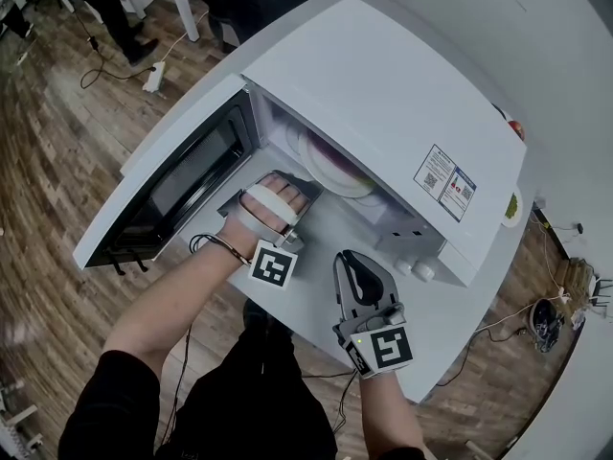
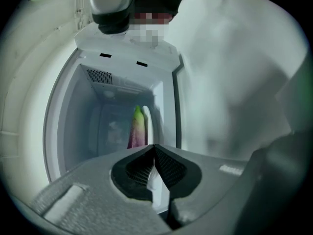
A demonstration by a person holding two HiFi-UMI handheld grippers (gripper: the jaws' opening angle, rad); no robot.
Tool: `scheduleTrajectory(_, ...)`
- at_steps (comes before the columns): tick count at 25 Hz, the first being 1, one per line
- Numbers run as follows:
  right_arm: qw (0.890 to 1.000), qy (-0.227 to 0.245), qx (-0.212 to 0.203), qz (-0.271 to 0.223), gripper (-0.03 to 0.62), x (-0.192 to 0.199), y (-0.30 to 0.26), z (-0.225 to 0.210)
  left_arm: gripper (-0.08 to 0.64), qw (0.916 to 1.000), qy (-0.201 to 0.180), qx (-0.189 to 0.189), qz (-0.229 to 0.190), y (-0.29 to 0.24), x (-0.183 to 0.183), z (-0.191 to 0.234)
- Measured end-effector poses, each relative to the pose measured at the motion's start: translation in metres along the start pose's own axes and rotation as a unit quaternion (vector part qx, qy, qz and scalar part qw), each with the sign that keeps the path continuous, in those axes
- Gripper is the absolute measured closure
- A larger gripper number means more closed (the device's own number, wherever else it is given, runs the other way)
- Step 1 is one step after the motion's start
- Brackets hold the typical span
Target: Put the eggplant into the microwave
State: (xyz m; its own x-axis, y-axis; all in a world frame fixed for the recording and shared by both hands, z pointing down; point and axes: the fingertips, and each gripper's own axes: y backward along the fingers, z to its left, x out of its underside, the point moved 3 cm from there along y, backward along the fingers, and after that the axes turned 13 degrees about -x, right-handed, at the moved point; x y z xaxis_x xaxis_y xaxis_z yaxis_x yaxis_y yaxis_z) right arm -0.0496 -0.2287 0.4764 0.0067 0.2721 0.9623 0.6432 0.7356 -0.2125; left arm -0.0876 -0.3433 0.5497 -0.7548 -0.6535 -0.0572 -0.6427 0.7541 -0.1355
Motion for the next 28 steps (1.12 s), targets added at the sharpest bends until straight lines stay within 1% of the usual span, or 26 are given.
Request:
scheduleTrajectory(14,1.000,-0.008,0.011,0.001,0.552,0.003,0.011,-0.005,0.551,1.0000,-0.005,0.006,0.003,-0.021,-0.002,0.003)
scheduleTrajectory(22,1.000,-0.008,0.014,0.002,0.552,0.002,0.012,-0.001,0.551,0.9999,0.009,0.013,0.005,-0.017,0.000,0.004)
scheduleTrajectory(23,1.000,-0.007,0.014,0.002,0.552,0.001,0.012,0.001,0.551,0.9997,0.019,0.017,0.006,-0.014,0.000,0.004)
scheduleTrajectory(24,1.000,-0.006,0.014,0.001,0.552,0.000,0.012,0.003,0.551,0.9989,0.039,0.023,0.007,-0.009,0.000,0.005)
scheduleTrajectory(26,1.000,-0.003,0.012,0.000,0.552,-0.004,0.013,0.008,0.551,0.9936,0.109,0.028,0.009,0.002,-0.001,0.016)
scheduleTrajectory(28,1.000,0.000,0.010,-0.002,0.552,-0.008,0.013,0.013,0.551,0.9837,0.178,0.021,0.011,0.013,-0.002,0.033)
